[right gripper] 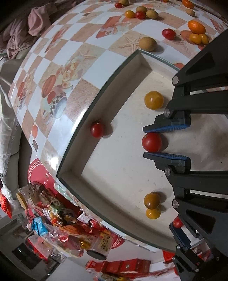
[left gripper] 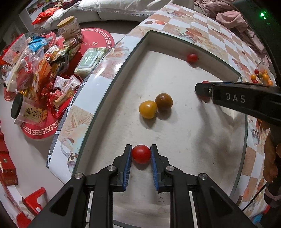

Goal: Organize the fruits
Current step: 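Carry both red tomatoes into the white tray and open both tools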

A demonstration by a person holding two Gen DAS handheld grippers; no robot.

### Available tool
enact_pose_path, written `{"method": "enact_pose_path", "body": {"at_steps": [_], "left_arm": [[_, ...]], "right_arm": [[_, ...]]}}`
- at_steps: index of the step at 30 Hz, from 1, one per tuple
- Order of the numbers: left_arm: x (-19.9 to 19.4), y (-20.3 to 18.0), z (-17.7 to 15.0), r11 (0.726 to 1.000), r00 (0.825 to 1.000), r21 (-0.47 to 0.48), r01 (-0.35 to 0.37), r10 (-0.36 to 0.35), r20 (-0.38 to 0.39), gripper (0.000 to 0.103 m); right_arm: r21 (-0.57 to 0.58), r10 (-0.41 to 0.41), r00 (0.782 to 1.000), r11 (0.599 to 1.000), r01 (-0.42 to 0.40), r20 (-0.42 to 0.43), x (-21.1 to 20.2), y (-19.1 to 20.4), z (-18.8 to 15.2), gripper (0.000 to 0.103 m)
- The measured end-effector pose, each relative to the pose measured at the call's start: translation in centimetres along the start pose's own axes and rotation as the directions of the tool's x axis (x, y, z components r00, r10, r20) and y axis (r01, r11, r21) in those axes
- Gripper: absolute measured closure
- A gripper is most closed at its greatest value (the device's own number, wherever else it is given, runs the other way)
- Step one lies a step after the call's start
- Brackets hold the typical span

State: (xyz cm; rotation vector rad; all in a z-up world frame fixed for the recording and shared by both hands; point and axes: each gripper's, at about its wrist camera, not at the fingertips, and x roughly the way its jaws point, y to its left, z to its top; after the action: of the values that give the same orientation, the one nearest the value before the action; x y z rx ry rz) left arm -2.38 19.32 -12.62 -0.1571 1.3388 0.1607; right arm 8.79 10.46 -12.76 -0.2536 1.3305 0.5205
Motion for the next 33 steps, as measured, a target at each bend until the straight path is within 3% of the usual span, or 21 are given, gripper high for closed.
{"method": "enact_pose_path", "body": {"at_steps": [4,6,8,23,24,25,26,28,33], "left_arm": [[0.0,-0.4,0.0,0.999,1.000,0.023,-0.026,0.026,0.002,0.080],[-0.1,-0.6,0.0,0.999,0.999,0.037,-0.036,0.036,0.003,0.080],[-0.1,-0.8,-0.1,0.998,0.999,0.047,-0.044,0.044,0.006,0.080],[-0.4,-1.0,-0.3,0.996,0.999,0.073,-0.047,0.046,0.019,0.079],[-0.4,-1.0,-0.3,0.996,0.999,0.071,-0.049,0.047,0.019,0.074],[-0.4,-0.9,-0.3,0.996,0.999,0.069,-0.051,0.049,0.022,0.044],[-0.7,-0.8,-0.4,0.996,0.997,0.063,-0.059,0.057,0.043,0.021],[-1.4,-0.9,-0.5,0.995,0.994,0.067,-0.068,0.061,0.092,0.021],[-1.2,-1.7,-0.2,0.993,0.997,0.099,-0.067,0.062,0.052,0.021]], "right_arm": [[-0.009,-0.009,1.000,1.000,0.009,0.008,-0.1,0.0,-0.1,0.077],[0.001,0.012,1.000,1.000,-0.012,0.008,-0.1,0.0,-0.1,0.068],[0.012,0.030,1.000,0.999,-0.031,0.008,-0.1,-0.1,-0.1,0.048],[0.070,0.091,0.994,0.993,-0.095,0.059,-2.9,-1.5,-1.0,0.041],[0.079,0.097,0.993,0.992,-0.102,0.066,-3.3,-1.7,-1.1,0.041],[0.084,0.099,0.993,0.991,-0.105,0.070,-3.5,-1.9,-1.2,0.041],[0.091,0.101,0.992,0.990,-0.108,0.076,-3.9,-2.0,-1.3,0.041],[0.098,0.106,0.991,0.989,-0.114,0.080,-4.2,-2.3,-1.5,0.041],[0.111,0.113,0.989,0.986,-0.123,0.096,-5.3,-2.7,-2.2,0.041]]}}
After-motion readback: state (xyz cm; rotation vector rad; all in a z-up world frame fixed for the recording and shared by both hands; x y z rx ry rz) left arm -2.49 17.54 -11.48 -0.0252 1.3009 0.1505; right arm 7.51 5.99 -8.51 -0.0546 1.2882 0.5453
